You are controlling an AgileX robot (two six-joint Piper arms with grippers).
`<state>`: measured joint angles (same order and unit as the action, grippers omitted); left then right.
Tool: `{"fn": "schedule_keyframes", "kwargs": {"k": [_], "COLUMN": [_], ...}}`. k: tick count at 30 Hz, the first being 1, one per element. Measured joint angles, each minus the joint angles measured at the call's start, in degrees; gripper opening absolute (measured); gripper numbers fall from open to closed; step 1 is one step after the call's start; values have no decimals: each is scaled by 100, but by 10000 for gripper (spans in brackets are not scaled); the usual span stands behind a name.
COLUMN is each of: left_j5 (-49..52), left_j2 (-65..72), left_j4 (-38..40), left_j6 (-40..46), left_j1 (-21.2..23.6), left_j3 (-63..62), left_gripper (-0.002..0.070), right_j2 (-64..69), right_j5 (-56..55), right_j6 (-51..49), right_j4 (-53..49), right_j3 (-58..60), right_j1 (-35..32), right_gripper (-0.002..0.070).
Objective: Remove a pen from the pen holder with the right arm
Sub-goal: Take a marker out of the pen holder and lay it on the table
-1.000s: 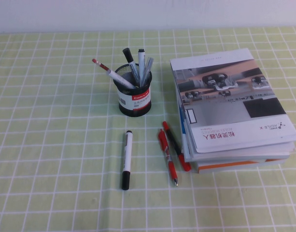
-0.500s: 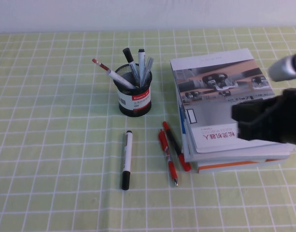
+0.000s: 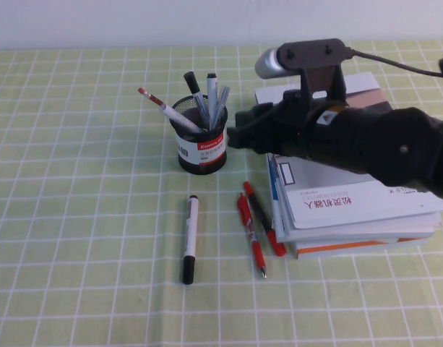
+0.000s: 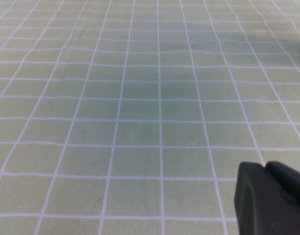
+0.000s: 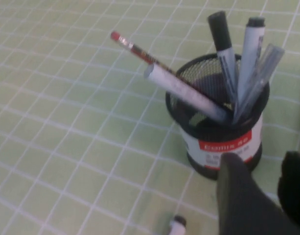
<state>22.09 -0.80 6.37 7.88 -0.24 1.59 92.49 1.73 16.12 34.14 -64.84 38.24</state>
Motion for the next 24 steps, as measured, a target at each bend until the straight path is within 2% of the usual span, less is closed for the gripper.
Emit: {"fn": "schedule_keyframes", "kwargs": {"k": [4,8,12,19,24], "left_j5": [0,0,0,0,0], "left_j2": [0,0,0,0,0], "left_j4": [0,0,0,0,0], "left_j6": [0,0,0,0,0], "left_j1": [0,0,0,0,0], "left_j3": [0,0,0,0,0], "left_gripper": [-5,-5,-5,-5,-5], "right_j2": [613,1072,1603,2289,2451], "right_j5": [-545,-1050,-1107,-577,-390], "right_j6": [0,0,0,0,0], "right_j4": [726,1511,1794,1794,1794], "right_j3": [-413,-854,-1483,-2426,-2570], "right_j1": [0,0,-12,-193,-337], "right_gripper": [292,396,423,427,427]}}
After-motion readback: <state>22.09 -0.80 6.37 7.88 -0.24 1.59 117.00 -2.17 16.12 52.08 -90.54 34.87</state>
